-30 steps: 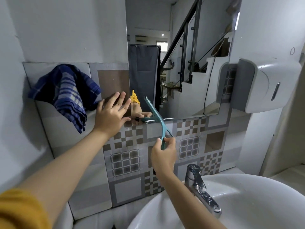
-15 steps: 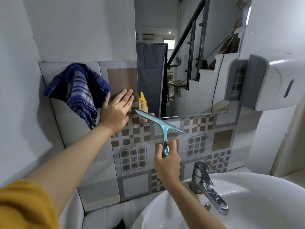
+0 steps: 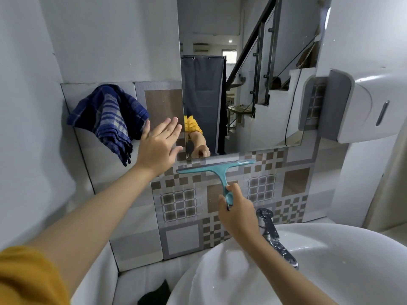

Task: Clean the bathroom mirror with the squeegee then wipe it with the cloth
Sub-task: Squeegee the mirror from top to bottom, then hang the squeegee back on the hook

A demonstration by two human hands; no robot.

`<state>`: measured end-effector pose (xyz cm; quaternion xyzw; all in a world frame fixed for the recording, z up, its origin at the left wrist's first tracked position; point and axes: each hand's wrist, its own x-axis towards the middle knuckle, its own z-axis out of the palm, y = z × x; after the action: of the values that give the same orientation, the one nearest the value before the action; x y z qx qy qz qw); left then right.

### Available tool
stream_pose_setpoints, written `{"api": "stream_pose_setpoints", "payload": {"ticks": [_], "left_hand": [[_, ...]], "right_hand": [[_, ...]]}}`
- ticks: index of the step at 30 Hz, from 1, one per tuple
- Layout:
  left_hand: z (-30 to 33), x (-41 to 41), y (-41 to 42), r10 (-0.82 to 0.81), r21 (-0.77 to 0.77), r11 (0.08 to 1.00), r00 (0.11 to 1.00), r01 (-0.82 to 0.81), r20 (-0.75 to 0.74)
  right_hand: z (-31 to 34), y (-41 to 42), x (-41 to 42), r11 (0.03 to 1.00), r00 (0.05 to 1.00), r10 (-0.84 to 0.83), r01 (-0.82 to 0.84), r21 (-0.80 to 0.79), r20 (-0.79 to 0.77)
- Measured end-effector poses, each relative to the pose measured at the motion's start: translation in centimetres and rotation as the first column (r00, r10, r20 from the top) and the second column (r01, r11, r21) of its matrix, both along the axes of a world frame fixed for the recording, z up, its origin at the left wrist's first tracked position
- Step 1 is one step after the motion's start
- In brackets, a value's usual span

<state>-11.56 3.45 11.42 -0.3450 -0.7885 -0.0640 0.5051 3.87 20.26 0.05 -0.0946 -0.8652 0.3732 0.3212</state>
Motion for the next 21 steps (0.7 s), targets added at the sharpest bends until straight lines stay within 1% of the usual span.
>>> {"api": "stream_pose_setpoints", "payload": {"ticks": [2, 4, 6, 8, 10, 11, 12, 15, 18, 21], "left_hand": [[-0.1, 1.9, 0.9, -0.115, 0.108, 0.988, 0.993, 0.111, 0.032], [-0.2, 4.3, 2.0, -0.295, 0.184, 0.945, 0.948, 0.271, 0.123], [-0.2, 6.8, 3.1, -0.45, 0.221, 0.888, 0.86, 0.403, 0.241], [-0.2, 9.0, 4.1, -0.527, 0.245, 0.85, 0.747, 0.467, 0.406], [-0.4, 10.4, 4.8, -0.534, 0.247, 0.838, 0.632, 0.487, 0.562], [-0.5, 10.9, 5.0, -0.52, 0.235, 0.84, 0.601, 0.489, 0.607], [-0.6, 11.2, 5.2, -0.499, 0.218, 0.848, 0.588, 0.483, 0.637], [-0.8, 11.9, 5.4, -0.407, 0.144, 0.89, 0.61, 0.433, 0.68], [-0.6, 12.7, 5.7, -0.344, 0.091, 0.915, 0.64, 0.394, 0.687], [-0.2, 13.5, 6.0, -0.337, 0.1, 0.916, 0.608, 0.389, 0.719]], "right_hand": [[0.9, 1.2, 1.3, 0.997, 0.998, 0.062, -0.062, 0.04, 0.018], [2.0, 2.7, 2.6, 0.988, 0.991, 0.124, -0.128, 0.088, 0.05], [3.3, 4.3, 3.9, 0.971, 0.979, 0.185, -0.196, 0.134, 0.086], [4.8, 5.8, 5.0, 0.947, 0.963, 0.237, -0.259, 0.188, 0.131], [6.2, 7.3, 5.8, 0.919, 0.945, 0.285, -0.317, 0.233, 0.162], [6.8, 7.9, 6.1, 0.904, 0.934, 0.314, -0.349, 0.247, 0.171], [7.3, 8.5, 6.3, 0.888, 0.92, 0.347, -0.385, 0.252, 0.182], [8.7, 9.8, 6.3, 0.825, 0.869, 0.435, -0.489, 0.282, 0.234], [10.2, 10.9, 5.6, 0.747, 0.826, 0.493, -0.562, 0.355, 0.271], [11.6, 11.6, 4.7, 0.67, 0.793, 0.536, -0.608, 0.425, 0.29]]}}
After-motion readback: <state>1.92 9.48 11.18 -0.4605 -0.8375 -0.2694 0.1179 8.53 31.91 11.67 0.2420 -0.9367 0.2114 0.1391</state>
